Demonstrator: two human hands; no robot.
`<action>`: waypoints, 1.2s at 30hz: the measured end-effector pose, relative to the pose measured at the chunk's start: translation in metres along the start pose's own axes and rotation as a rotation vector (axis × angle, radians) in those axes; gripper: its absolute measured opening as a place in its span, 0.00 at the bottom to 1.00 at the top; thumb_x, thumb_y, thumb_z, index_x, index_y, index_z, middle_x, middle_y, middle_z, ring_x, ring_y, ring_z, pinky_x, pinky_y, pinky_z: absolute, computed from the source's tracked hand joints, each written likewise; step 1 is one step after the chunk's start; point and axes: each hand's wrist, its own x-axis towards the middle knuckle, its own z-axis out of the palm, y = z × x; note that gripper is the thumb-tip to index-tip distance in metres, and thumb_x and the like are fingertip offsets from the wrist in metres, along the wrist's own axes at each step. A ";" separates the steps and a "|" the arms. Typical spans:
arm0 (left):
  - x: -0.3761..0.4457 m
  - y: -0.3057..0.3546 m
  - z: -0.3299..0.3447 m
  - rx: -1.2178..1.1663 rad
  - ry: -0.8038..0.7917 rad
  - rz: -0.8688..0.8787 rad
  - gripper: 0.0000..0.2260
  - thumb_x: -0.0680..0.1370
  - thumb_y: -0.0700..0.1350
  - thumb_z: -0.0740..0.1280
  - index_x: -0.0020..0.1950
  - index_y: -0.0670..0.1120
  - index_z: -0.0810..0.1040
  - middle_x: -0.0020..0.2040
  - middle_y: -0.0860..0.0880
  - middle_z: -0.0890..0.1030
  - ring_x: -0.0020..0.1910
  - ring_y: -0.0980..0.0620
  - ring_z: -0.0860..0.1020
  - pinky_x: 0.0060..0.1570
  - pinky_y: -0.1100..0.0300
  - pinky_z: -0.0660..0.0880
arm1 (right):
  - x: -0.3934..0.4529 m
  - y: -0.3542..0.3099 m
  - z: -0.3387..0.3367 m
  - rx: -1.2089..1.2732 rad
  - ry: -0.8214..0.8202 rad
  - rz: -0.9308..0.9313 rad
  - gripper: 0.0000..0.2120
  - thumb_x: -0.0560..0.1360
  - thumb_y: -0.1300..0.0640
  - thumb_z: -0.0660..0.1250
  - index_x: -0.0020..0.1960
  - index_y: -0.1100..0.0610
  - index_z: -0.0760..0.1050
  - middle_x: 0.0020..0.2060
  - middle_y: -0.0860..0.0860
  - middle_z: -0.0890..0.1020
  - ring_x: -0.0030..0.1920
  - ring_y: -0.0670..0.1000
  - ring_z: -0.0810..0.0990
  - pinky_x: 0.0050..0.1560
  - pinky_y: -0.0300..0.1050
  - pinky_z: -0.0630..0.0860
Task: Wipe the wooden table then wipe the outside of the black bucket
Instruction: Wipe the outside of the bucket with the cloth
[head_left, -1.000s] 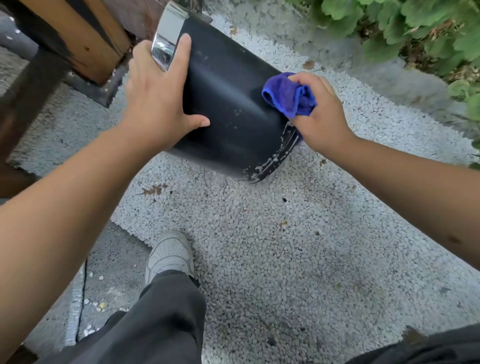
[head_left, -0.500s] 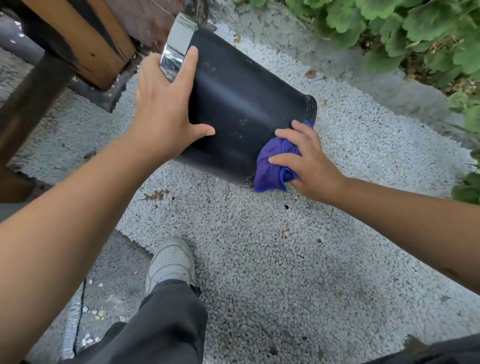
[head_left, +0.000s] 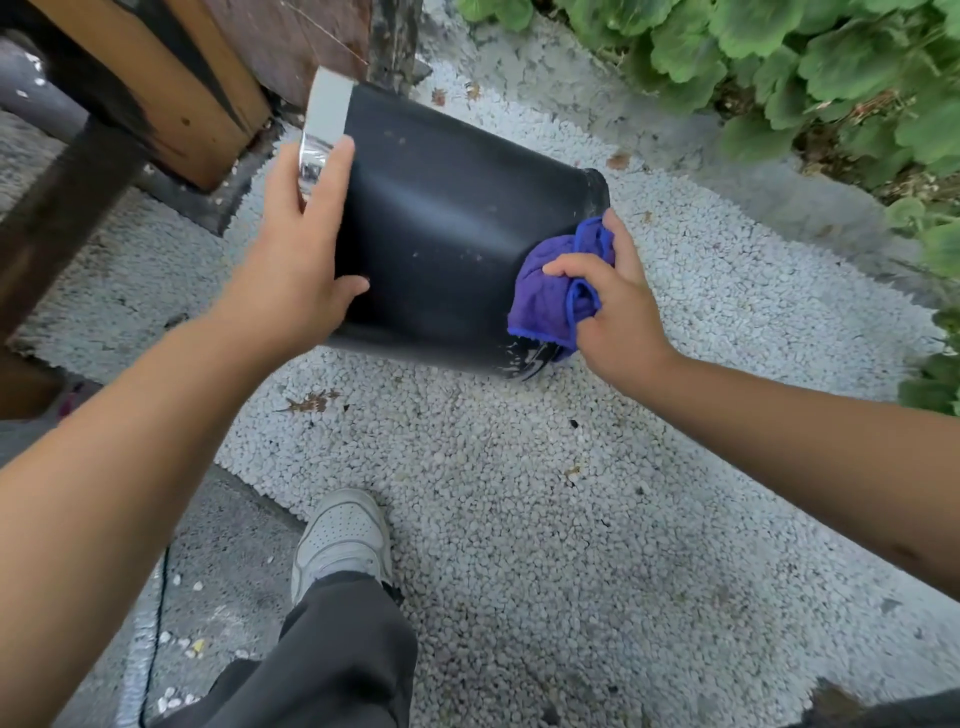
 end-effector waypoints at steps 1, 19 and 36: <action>0.008 -0.001 -0.004 -0.004 -0.016 0.011 0.47 0.72 0.36 0.76 0.81 0.46 0.49 0.80 0.38 0.48 0.78 0.40 0.54 0.75 0.53 0.54 | 0.005 -0.002 -0.003 0.003 0.004 -0.012 0.21 0.70 0.73 0.69 0.54 0.50 0.78 0.77 0.59 0.53 0.74 0.42 0.55 0.67 0.27 0.58; -0.023 0.003 0.000 0.168 -0.094 0.381 0.34 0.70 0.57 0.74 0.72 0.45 0.72 0.77 0.43 0.65 0.64 0.32 0.70 0.63 0.39 0.69 | 0.026 0.029 -0.019 0.043 -0.027 0.002 0.16 0.73 0.65 0.70 0.57 0.51 0.76 0.61 0.56 0.71 0.60 0.53 0.74 0.61 0.36 0.68; -0.005 0.038 0.009 0.358 -0.125 0.293 0.38 0.65 0.53 0.81 0.74 0.55 0.71 0.81 0.49 0.57 0.57 0.27 0.65 0.53 0.33 0.75 | -0.021 0.050 -0.032 -0.646 -0.083 -0.108 0.26 0.71 0.54 0.71 0.66 0.51 0.66 0.54 0.62 0.69 0.30 0.58 0.70 0.35 0.53 0.76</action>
